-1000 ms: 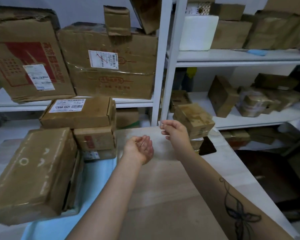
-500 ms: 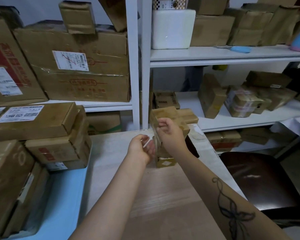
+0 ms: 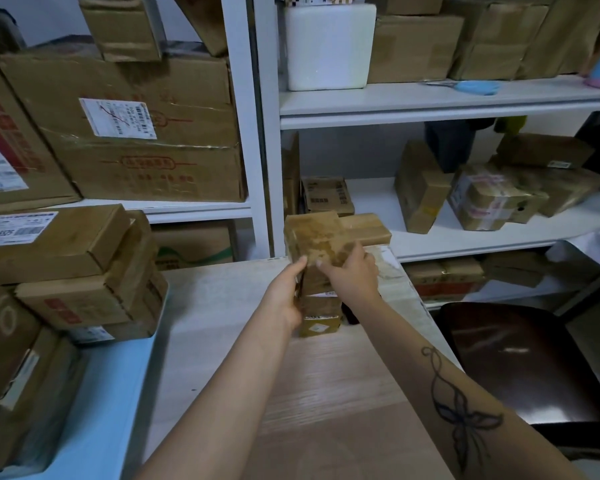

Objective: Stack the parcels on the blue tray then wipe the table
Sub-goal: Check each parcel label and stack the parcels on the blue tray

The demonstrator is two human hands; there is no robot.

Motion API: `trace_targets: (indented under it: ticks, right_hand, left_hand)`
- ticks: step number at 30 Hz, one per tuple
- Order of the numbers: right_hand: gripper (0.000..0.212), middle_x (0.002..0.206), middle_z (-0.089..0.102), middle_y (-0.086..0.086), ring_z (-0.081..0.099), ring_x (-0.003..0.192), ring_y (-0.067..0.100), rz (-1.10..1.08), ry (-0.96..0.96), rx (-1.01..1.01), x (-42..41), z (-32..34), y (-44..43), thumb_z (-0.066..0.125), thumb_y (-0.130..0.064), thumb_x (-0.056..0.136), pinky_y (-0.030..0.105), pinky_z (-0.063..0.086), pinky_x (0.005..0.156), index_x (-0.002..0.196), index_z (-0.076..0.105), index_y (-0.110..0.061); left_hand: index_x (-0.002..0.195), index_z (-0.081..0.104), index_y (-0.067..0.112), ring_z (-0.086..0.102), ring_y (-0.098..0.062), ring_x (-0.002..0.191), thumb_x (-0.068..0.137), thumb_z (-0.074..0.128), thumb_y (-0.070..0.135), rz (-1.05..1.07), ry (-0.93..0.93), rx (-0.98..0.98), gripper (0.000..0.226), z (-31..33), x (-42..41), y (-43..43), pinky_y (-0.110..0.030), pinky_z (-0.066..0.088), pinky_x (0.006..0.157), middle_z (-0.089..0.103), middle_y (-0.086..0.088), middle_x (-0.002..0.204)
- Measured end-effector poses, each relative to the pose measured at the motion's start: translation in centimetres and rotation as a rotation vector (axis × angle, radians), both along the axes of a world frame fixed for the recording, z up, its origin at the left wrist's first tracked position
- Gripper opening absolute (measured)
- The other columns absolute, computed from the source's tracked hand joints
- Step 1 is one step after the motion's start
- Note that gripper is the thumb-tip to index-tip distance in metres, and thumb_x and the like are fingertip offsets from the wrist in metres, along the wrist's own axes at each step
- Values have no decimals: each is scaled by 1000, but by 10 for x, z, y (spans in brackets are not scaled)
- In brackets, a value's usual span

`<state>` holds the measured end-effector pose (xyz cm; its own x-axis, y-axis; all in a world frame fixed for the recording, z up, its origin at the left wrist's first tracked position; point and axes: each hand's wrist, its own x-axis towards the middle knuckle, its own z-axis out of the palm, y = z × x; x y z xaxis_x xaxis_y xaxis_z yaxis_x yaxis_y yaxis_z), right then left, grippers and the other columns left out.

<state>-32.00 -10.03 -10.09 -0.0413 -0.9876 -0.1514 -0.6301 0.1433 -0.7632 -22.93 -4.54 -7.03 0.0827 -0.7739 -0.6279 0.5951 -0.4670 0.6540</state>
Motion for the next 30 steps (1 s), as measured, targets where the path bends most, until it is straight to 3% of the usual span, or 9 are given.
trace_targets:
  ticks: [4, 7, 11, 13, 17, 21, 25, 28, 30]
  right_hand:
    - [80, 139, 28, 11, 43, 125, 29, 9, -198, -29, -4, 1, 3, 72, -34, 81, 33, 38, 97, 142, 29, -8]
    - [79, 138, 31, 9, 46, 113, 21, 16, -255, -68, -6, 5, 5, 75, -32, 79, 25, 35, 86, 139, 31, -8]
    - [54, 131, 41, 6, 46, 104, 13, 23, -377, -124, -4, 7, 7, 73, -28, 81, 21, 39, 78, 123, 42, -12]
    - [46, 127, 45, 7, 50, 104, 16, 23, -434, -123, -1, 5, 7, 73, -26, 81, 20, 41, 74, 114, 43, -17]
    - [59, 133, 45, 7, 50, 119, 23, 54, -586, 9, 5, 0, 7, 76, -26, 78, 32, 42, 93, 125, 41, -18]
    - [84, 143, 44, 6, 43, 130, 26, 171, -682, 231, 16, -4, 10, 75, -32, 78, 40, 31, 111, 145, 27, -19]
    - [77, 133, 56, 4, 53, 121, 21, 250, -763, 332, 31, -2, 22, 72, -32, 79, 43, 34, 110, 145, 34, -17]
    - [114, 135, 56, 5, 55, 121, 23, 272, -762, 388, 45, -7, 29, 85, -53, 49, 47, 36, 109, 145, 36, -17]
    - [108, 134, 57, 3, 54, 122, 24, 286, -768, 407, 53, -12, 35, 83, -54, 50, 49, 35, 110, 142, 40, -19]
  left_hand:
    - [99, 58, 19, 59, -19, 75, 91, 58, 36, 10, -60, -43, 19, -7, 2, -5, -30, 50, 46, 62, -4, 89]
    - [126, 44, 20, 60, -20, 83, 86, 65, 37, 83, -77, -70, 48, -11, 4, -7, -26, 50, 41, 61, -5, 101]
    - [129, 36, 25, 56, -18, 88, 81, 72, 24, 205, -71, -108, 59, -19, 11, -6, -38, 52, 80, 57, -6, 109]
    - [130, 34, 28, 56, -18, 91, 81, 72, 20, 241, -71, -139, 63, -23, 17, -4, -39, 49, 91, 56, -4, 105]
    - [135, 33, 32, 57, -20, 99, 81, 70, 15, 244, -61, -208, 67, -29, 33, 5, -38, 47, 88, 56, -2, 103]
    - [135, 38, 33, 56, -24, 107, 83, 65, 11, 228, -21, -272, 63, -32, 55, 20, -36, 47, 79, 57, -4, 108]
    - [136, 41, 32, 56, -22, 105, 83, 62, 9, 196, -61, -298, 61, -40, 76, 33, -39, 46, 86, 60, -3, 110]
    - [136, 43, 30, 57, -21, 101, 83, 61, 10, 180, -84, -292, 60, -48, 91, 43, -40, 43, 88, 63, 0, 103]
    - [135, 45, 31, 57, -23, 102, 82, 61, 9, 175, -87, -279, 59, -54, 101, 53, -40, 42, 88, 63, -1, 103]
